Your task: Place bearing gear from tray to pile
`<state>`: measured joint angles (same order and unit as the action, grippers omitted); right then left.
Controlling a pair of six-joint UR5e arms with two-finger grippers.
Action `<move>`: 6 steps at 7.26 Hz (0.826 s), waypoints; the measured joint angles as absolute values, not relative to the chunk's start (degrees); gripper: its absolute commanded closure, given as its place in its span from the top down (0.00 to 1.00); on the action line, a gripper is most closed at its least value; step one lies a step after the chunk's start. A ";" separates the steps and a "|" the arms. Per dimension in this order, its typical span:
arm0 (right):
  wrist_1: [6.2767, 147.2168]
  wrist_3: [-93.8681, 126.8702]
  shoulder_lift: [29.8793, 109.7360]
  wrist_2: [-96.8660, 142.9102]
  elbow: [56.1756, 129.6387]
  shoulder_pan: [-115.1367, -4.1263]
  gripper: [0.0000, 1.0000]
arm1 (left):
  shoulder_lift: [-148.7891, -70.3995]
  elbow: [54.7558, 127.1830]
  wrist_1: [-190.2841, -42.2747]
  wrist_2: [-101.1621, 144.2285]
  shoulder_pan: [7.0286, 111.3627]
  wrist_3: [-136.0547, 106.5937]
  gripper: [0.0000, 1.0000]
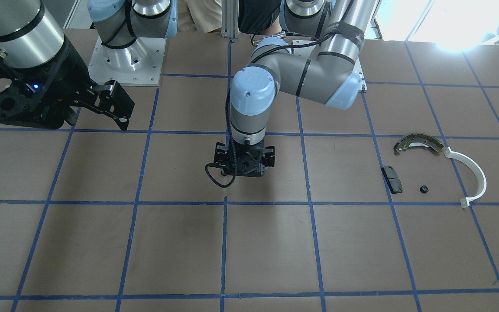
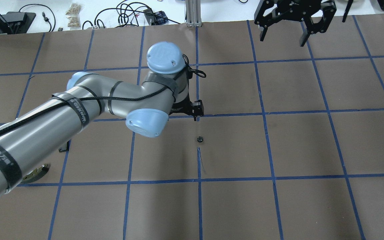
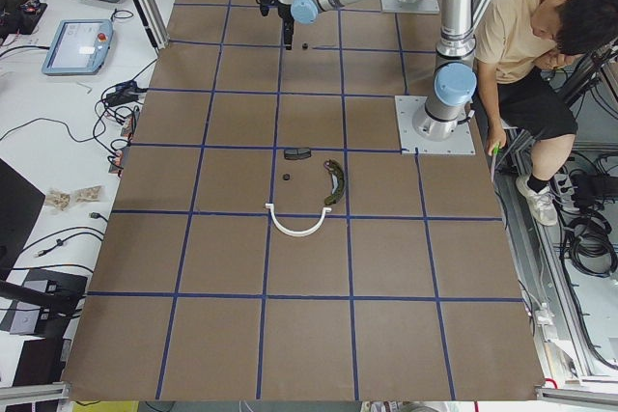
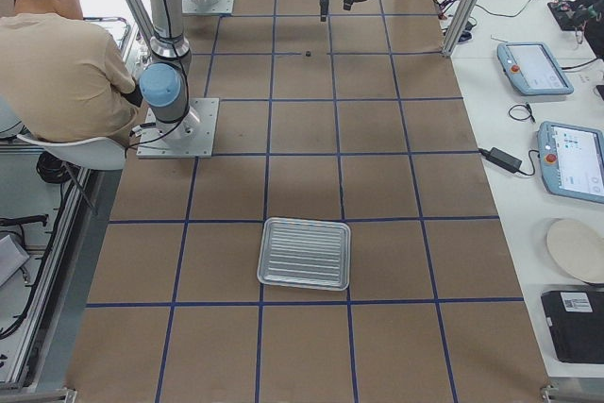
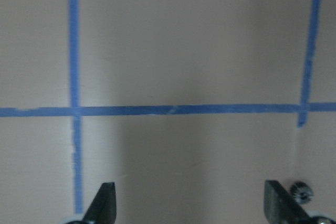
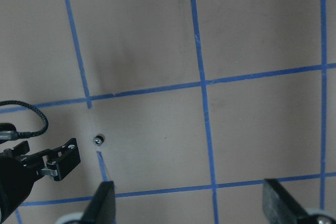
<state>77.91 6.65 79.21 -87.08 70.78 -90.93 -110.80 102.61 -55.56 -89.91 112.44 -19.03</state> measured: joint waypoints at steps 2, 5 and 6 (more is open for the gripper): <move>88.57 3.50 81.91 -89.13 78.94 -90.75 1.00 | -113.30 104.98 -53.27 -89.56 115.84 -23.41 1.00; 110.41 2.03 85.49 -89.30 90.01 -90.68 1.00 | -114.67 107.96 -46.22 -89.53 116.51 -24.00 0.93; 109.29 1.93 86.56 -89.33 90.69 -90.69 1.00 | -115.32 107.89 -45.08 -89.57 116.53 -24.36 0.81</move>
